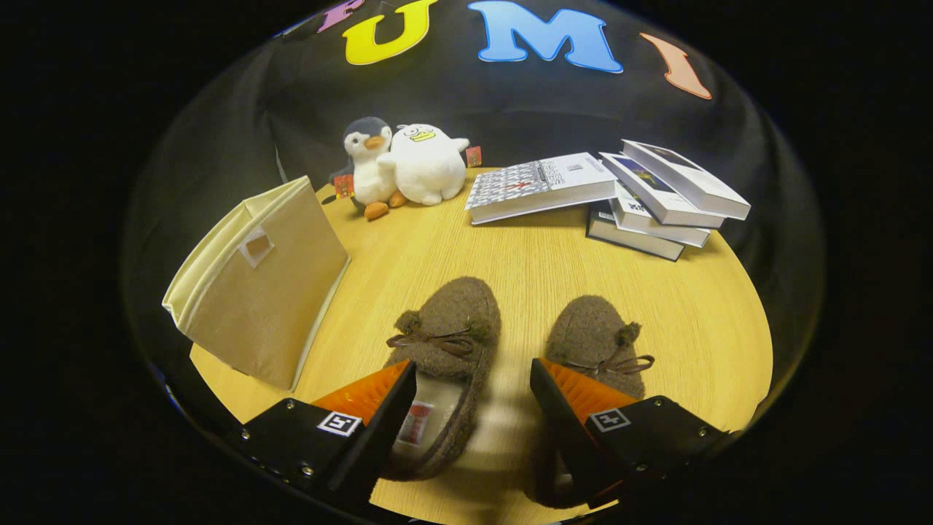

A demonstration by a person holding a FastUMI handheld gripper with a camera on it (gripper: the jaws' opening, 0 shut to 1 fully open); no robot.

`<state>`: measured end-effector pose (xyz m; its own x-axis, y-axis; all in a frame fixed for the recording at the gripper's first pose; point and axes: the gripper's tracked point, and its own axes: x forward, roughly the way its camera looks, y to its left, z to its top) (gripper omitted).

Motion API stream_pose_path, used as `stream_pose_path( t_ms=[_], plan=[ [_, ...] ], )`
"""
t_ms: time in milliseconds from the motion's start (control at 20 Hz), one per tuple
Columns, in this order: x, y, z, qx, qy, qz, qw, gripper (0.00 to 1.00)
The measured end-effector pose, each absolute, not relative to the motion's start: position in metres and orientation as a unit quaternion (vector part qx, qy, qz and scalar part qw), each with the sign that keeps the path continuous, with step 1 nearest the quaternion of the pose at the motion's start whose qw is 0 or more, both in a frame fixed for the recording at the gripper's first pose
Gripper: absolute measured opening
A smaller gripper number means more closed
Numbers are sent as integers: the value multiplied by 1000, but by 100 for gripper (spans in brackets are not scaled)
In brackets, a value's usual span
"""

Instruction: Open the storage box then place both shoes into the box .Put the left shoe in first, then the right shoe, with the right side of both shoes facing outward in a uniform manner.

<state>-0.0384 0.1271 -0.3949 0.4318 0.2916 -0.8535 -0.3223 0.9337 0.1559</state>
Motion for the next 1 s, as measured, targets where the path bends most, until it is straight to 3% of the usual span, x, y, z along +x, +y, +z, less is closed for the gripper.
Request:
stream_pose_path(
  t_ms=[250, 300, 350, 450, 550, 600, 700, 750, 1000],
  plan=[
    [-51, 128, -421, -24, 541, 176, 822, 88],
    [-53, 129, -423, -17, 547, 172, 819, 66],
    [-55, 132, -425, -8, 553, 169, 815, 57],
    [-55, 133, -424, 6, 562, 167, 810, 56],
    [-54, 131, -427, 26, 572, 145, 807, 24],
    [-56, 133, -428, 29, 578, 145, 803, 30],
    [-49, 126, -431, 33, 574, 125, 809, 29],
    [-50, 128, -429, 49, 582, 113, 804, 1],
    [-47, 132, -419, 125, 602, 102, 782, 1]
  ],
)
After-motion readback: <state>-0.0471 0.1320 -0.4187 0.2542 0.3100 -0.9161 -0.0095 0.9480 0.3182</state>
